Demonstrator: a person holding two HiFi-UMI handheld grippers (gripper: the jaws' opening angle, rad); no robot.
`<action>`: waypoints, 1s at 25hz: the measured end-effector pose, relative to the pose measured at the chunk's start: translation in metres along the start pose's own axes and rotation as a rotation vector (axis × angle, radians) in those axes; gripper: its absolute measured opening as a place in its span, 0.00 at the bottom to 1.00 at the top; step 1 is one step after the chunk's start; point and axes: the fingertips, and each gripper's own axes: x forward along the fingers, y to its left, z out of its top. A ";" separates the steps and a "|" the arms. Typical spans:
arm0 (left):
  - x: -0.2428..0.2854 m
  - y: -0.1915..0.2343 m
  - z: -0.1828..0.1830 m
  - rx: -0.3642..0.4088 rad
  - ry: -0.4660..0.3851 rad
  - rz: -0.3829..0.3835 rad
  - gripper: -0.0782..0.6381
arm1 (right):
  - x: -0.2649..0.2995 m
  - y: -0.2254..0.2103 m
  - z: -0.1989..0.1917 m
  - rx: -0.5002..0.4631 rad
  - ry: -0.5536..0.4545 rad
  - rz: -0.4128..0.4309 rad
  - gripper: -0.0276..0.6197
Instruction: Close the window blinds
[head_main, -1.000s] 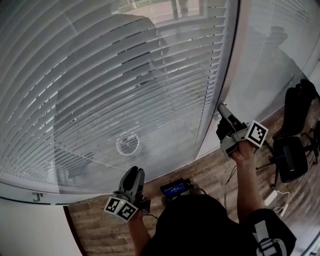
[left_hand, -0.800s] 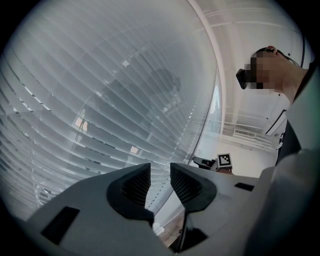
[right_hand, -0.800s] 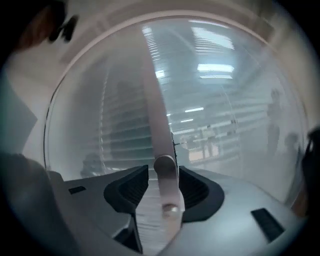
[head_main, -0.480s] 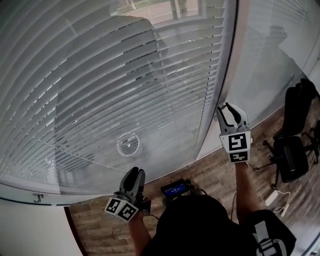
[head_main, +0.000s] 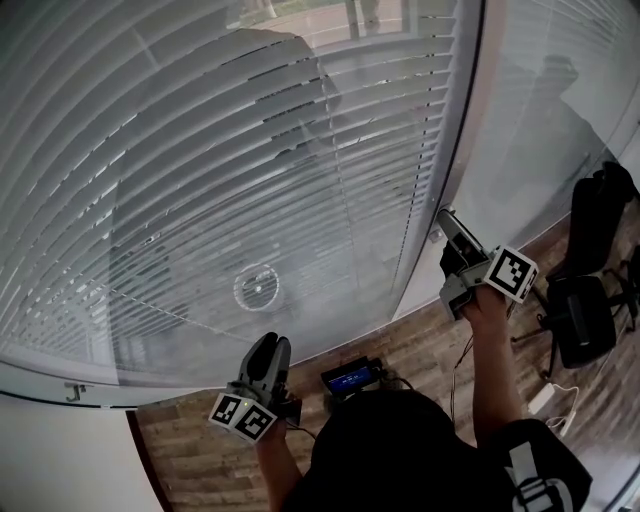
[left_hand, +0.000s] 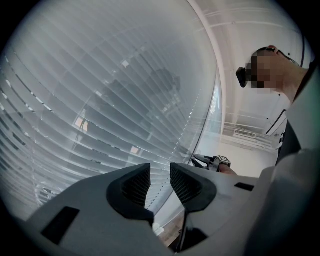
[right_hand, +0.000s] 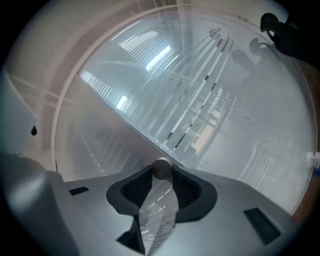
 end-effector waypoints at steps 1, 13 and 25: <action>-0.001 0.000 0.000 0.001 0.000 0.001 0.30 | -0.001 0.000 -0.003 -0.060 0.012 -0.010 0.24; 0.008 -0.015 -0.003 0.018 0.022 -0.009 0.30 | -0.005 0.000 -0.005 -1.067 0.152 -0.358 0.24; 0.009 -0.033 -0.018 0.026 0.038 0.036 0.30 | -0.014 -0.001 -0.012 -0.384 0.074 -0.056 0.25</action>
